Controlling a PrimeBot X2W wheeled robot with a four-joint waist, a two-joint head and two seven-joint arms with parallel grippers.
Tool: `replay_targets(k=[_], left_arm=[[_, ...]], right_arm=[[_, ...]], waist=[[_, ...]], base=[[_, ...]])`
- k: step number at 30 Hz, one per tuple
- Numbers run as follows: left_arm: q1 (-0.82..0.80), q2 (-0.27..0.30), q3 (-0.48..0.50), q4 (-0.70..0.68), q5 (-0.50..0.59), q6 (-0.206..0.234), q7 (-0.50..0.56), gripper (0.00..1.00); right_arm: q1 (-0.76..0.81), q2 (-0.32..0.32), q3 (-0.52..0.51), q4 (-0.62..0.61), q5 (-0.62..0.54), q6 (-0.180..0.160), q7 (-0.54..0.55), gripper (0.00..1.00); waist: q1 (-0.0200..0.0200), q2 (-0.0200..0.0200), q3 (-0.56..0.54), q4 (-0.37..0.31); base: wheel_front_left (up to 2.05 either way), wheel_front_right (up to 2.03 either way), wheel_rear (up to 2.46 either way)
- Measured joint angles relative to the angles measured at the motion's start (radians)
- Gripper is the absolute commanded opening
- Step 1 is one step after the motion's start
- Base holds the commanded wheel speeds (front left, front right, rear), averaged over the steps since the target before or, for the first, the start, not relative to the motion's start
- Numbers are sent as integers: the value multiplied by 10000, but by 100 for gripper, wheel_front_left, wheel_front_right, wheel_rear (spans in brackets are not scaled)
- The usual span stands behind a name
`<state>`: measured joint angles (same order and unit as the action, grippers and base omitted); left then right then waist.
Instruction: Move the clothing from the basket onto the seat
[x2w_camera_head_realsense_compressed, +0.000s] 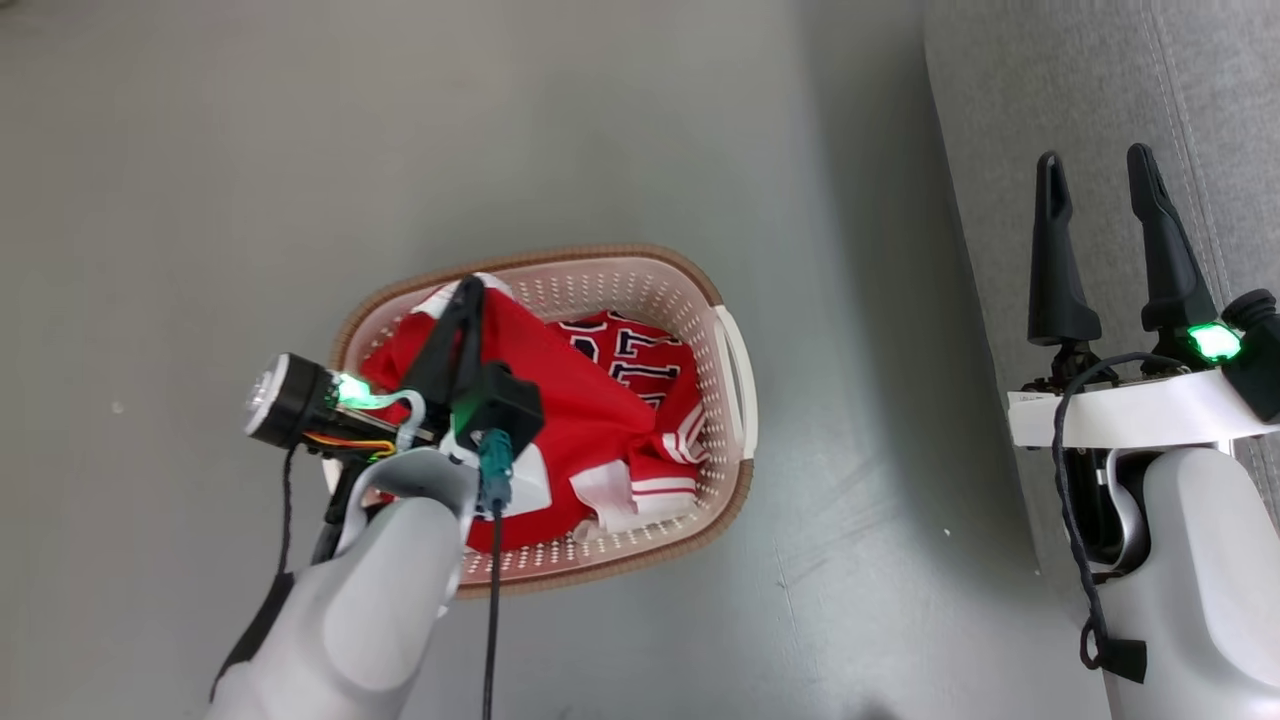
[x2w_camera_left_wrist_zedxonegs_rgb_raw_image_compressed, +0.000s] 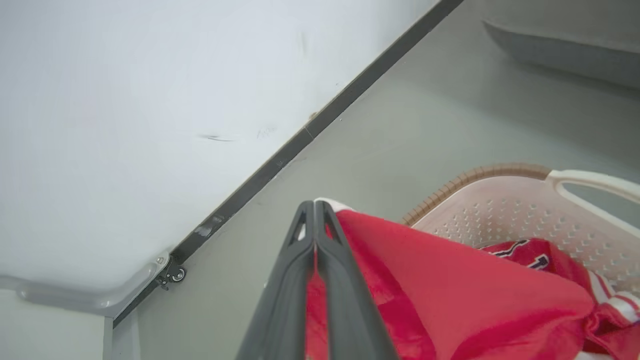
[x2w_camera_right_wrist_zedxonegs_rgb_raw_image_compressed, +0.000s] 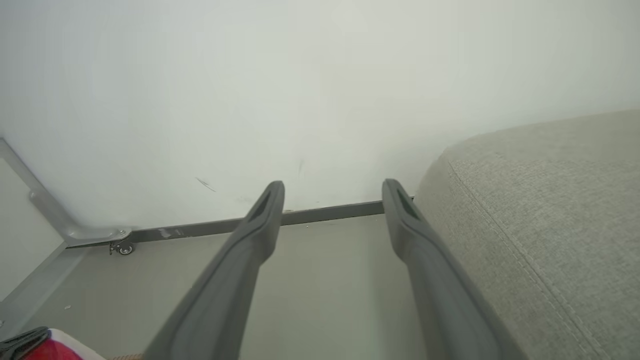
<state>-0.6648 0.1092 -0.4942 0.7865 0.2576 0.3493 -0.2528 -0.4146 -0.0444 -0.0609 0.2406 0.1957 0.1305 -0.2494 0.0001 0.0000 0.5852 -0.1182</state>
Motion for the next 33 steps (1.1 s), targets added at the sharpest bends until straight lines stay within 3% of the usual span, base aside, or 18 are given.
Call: replay_targets(k=[10,23,33], left_arm=[[882,123,-320,-2036,-197,293,0,0],[1732,569,-763,-3843,-362,286,-25,0],[2360,796,-1164,-4038,-619,-345,-27,0]], right_arm=[[264,-17,-284,228,-295,0,0,100],[953,-21,-683,389,-487,0,0,100],[1670,-17,-943,510,-485,0,0,100]], waist=[[0,0,-826,500],[0,0,-2038,1032],[0,0,-2885,1203]], base=[[0,0,0],[0,0,0],[0,0,0]])
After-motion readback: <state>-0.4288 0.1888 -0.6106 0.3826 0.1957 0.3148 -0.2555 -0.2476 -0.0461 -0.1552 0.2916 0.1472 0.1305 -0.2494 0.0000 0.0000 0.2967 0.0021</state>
